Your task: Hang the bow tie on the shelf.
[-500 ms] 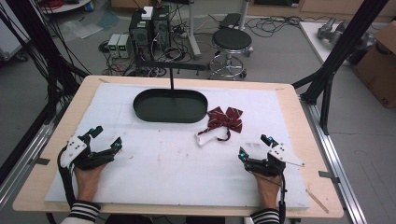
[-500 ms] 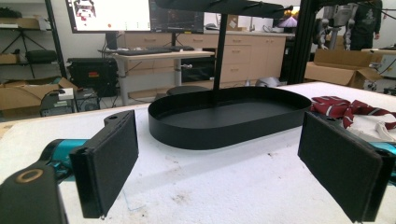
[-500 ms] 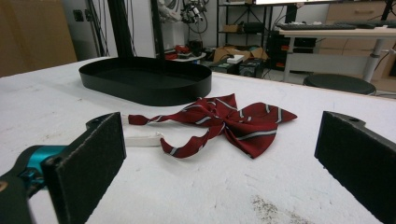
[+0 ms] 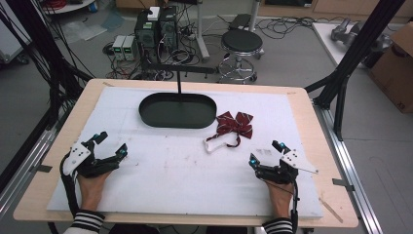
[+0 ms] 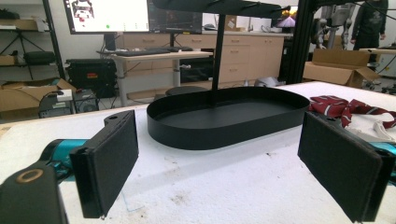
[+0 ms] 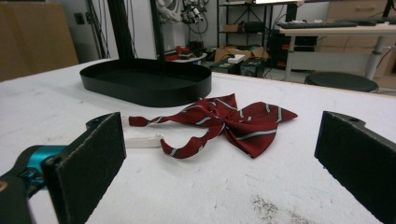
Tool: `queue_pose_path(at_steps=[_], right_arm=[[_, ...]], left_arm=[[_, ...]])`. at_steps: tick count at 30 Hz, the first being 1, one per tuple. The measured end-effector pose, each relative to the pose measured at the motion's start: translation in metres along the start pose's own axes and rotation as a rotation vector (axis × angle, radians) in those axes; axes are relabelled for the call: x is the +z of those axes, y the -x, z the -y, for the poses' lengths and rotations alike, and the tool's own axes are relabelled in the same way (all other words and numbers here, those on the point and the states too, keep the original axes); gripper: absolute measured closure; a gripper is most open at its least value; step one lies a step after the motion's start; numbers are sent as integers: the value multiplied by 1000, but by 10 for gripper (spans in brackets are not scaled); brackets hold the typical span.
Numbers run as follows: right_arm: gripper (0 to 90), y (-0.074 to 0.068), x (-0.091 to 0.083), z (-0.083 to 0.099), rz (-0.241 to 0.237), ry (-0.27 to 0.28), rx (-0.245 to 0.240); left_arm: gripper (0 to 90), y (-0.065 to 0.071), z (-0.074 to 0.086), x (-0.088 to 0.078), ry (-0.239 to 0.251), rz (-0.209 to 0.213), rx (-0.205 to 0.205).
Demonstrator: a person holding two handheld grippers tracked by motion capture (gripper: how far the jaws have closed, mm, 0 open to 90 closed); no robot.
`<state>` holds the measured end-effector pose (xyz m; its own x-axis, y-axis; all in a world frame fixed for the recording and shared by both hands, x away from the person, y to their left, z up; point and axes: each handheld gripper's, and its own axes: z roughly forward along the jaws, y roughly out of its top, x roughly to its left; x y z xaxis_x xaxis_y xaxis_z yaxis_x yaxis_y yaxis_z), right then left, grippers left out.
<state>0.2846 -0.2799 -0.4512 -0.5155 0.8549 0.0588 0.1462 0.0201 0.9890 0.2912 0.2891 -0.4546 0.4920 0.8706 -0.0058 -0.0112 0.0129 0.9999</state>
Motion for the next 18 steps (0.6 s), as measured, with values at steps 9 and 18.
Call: queue_pose_path(at_steps=[9,18], right_arm=[[8,-1,1,0,15,-8,-2],[8,2,3,-15,-25,-22,-15]], left_arm=[[129,0,0,0,1,-1,1],[130,0,0,0,0,-1,2]])
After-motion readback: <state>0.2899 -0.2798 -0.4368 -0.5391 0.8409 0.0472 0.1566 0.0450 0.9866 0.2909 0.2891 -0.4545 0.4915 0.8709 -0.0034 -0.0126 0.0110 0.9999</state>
